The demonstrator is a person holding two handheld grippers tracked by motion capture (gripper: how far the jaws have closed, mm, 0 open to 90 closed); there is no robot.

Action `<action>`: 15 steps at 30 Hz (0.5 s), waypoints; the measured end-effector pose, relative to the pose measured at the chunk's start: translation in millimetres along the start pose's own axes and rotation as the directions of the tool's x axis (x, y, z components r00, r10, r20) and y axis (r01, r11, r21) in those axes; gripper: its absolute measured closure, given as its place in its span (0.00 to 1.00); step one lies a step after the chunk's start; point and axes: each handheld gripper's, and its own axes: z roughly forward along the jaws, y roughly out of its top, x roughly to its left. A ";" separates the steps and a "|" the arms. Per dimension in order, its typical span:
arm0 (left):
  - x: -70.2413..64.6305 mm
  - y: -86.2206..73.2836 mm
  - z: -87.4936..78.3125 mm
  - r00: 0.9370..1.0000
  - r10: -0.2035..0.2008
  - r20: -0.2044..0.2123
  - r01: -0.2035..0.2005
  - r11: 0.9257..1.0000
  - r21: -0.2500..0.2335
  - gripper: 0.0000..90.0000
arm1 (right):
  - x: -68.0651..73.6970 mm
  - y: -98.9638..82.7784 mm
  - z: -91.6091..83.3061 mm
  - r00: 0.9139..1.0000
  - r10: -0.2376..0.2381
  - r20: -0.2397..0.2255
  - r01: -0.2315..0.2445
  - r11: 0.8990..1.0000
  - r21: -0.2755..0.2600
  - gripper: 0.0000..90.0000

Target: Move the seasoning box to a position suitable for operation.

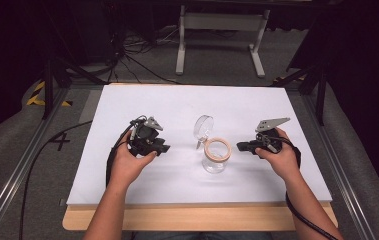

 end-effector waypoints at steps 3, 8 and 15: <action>-2.5 1.4 -2.0 1.000 0.000 0.008 0.000 1.000 -0.005 0.74 | 1.0 -0.2 2.8 1.000 -0.002 -0.004 0.002 1.000 0.003 1.00; -5.8 3.4 -5.0 0.999 0.001 0.033 0.000 1.000 -0.010 0.75 | 8.0 4.2 7.3 0.999 -0.033 -0.010 0.033 0.999 0.003 1.00; -9.2 5.5 -6.9 0.999 0.004 0.042 -0.004 1.000 -0.007 0.74 | 8.4 0.9 18.8 1.000 -0.029 -0.011 0.030 0.999 0.030 1.00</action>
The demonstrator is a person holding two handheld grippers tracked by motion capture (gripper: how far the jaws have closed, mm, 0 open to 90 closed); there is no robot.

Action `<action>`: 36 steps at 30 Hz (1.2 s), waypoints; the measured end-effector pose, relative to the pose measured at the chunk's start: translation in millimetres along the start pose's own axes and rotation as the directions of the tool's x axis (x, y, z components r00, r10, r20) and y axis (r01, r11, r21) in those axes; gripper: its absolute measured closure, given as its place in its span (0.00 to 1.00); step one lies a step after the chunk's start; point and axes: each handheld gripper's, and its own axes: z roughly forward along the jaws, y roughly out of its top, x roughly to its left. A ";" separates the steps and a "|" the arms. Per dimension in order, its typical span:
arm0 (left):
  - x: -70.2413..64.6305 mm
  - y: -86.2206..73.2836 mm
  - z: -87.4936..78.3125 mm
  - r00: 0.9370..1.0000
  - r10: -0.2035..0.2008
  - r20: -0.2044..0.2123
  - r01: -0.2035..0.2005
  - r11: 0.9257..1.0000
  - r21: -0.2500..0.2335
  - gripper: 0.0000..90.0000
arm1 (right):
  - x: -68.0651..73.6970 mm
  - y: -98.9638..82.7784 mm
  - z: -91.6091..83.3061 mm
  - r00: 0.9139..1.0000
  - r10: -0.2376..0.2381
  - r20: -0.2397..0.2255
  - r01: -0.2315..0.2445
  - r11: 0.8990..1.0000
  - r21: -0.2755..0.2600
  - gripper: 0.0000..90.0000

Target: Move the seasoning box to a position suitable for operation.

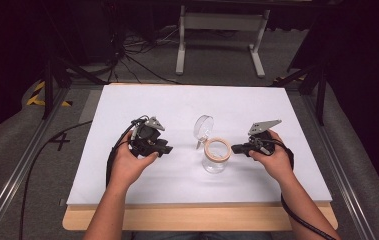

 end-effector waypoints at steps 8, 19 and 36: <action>-0.9 -1.5 -0.4 1.000 0.000 -0.008 0.000 1.000 0.006 0.74 | 1.5 -0.1 17.3 1.000 -0.013 -0.021 0.013 1.000 0.016 1.00; 1.2 -2.6 -0.7 1.000 -0.005 -0.008 0.005 1.000 -0.001 0.73 | 5.0 0.0 19.5 1.000 -0.014 -0.026 0.015 0.999 0.040 1.00; 5.5 4.9 2.1 1.000 0.001 0.001 -0.001 1.000 -0.021 0.73 | 27.8 -1.2 16.9 0.996 -0.056 -0.066 0.061 0.995 0.083 1.00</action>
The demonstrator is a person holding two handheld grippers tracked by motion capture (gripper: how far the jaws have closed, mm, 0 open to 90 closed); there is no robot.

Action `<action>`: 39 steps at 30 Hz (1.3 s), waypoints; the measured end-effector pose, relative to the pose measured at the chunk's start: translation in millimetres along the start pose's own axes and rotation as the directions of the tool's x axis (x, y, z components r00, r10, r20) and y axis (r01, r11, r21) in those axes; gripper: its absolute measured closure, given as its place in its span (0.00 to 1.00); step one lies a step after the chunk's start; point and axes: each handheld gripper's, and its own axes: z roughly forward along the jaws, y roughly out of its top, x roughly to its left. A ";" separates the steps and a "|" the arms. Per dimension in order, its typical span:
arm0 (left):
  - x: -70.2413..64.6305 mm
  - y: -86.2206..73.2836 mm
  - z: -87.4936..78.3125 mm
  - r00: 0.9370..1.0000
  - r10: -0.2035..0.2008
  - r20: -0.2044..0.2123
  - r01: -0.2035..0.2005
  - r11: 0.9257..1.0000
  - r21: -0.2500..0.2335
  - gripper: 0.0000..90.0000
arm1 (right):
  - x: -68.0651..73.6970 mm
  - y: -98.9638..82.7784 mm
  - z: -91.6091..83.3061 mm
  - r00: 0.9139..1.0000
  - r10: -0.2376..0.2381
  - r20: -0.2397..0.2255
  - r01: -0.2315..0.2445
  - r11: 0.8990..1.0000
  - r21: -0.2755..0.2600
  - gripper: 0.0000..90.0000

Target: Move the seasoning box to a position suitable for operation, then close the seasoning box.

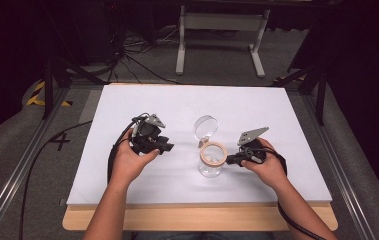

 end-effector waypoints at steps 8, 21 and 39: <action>2.8 3.1 0.4 1.000 -0.004 0.011 0.005 1.000 -0.010 0.74 | 11.8 2.2 2.1 0.999 -0.025 -0.025 0.025 1.000 0.018 1.00; 4.5 2.2 1.7 1.000 -0.020 -0.002 0.020 0.998 -0.053 0.74 | 26.6 6.2 7.3 0.997 -0.055 -0.060 0.056 0.998 0.031 1.00; 6.2 21.5 18.4 0.990 -0.068 0.123 0.081 0.991 -0.106 1.00 | 35.6 20.8 -37.3 1.000 0.003 0.008 -0.002 0.997 -0.082 1.00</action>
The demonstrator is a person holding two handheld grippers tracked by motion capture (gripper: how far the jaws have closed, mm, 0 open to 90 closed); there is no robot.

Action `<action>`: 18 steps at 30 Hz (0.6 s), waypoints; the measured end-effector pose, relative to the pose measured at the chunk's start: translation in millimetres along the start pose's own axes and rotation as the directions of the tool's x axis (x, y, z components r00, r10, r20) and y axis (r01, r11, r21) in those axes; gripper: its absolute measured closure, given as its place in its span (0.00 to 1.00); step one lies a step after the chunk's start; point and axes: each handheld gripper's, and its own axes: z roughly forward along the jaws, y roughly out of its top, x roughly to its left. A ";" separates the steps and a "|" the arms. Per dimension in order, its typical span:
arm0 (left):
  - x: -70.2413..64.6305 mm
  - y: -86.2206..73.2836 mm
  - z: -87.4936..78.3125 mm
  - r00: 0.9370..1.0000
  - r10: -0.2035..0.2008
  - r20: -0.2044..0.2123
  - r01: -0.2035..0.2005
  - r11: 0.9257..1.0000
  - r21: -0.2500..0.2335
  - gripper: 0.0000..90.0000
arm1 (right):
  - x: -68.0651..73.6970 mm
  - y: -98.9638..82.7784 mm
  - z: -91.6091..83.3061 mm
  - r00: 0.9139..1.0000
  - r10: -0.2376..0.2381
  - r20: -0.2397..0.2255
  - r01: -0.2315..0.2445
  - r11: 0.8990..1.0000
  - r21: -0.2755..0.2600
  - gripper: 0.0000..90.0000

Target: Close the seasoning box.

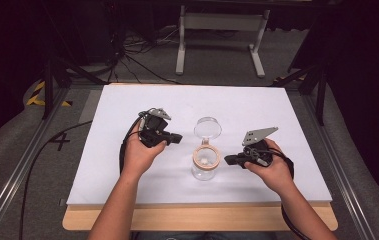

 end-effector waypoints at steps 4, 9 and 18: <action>0.7 2.8 1.6 0.999 -0.037 0.007 0.038 0.997 -0.062 1.00 | 6.2 7.9 -5.4 1.000 0.003 -0.015 -0.003 0.999 -0.055 1.00; -2.4 6.1 5.2 0.999 -0.040 -0.019 0.037 0.990 -0.139 1.00 | 10.5 15.3 -1.6 0.999 0.001 -0.034 -0.004 0.995 -0.102 1.00; -11.0 11.8 13.7 1.000 0.008 -0.008 -0.009 0.985 -0.170 1.00 | 14.7 21.2 7.3 1.000 0.005 -0.021 -0.008 0.989 -0.146 1.00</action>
